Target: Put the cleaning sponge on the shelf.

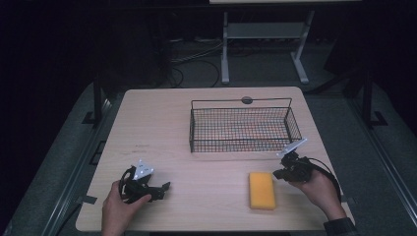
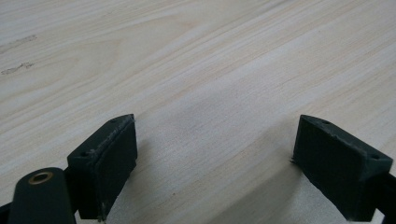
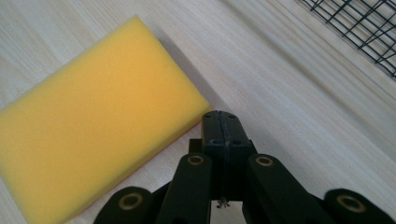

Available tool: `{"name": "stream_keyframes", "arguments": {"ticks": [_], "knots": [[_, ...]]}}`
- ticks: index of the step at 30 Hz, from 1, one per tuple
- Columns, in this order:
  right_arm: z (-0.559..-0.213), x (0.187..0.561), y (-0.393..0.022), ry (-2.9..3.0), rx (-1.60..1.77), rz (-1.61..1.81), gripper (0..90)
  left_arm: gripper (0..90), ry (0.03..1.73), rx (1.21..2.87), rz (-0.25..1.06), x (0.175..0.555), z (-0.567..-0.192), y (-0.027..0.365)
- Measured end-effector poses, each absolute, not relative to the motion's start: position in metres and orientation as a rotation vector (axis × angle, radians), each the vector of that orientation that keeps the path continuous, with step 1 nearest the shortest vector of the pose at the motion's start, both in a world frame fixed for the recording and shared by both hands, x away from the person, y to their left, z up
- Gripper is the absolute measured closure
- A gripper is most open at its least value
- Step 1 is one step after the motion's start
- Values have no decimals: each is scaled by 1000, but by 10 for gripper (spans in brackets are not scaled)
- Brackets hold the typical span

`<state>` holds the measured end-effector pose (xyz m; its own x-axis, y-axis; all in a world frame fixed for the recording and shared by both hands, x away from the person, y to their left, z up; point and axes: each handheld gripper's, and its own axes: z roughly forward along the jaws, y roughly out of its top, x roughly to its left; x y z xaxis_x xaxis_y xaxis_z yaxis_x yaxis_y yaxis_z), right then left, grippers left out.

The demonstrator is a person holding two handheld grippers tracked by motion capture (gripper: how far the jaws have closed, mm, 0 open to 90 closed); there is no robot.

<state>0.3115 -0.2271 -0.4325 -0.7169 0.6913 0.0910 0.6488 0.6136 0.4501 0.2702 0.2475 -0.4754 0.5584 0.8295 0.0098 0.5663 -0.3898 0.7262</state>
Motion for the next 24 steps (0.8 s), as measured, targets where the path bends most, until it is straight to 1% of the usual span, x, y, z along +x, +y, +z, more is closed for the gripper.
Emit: {"name": "stream_keyframes", "arguments": {"ticks": [24], "knots": [[-431, 318, -209, 2773, 1087, 701, 900, 127, 1116, 2106, 492, 270, -475, 247]]}}
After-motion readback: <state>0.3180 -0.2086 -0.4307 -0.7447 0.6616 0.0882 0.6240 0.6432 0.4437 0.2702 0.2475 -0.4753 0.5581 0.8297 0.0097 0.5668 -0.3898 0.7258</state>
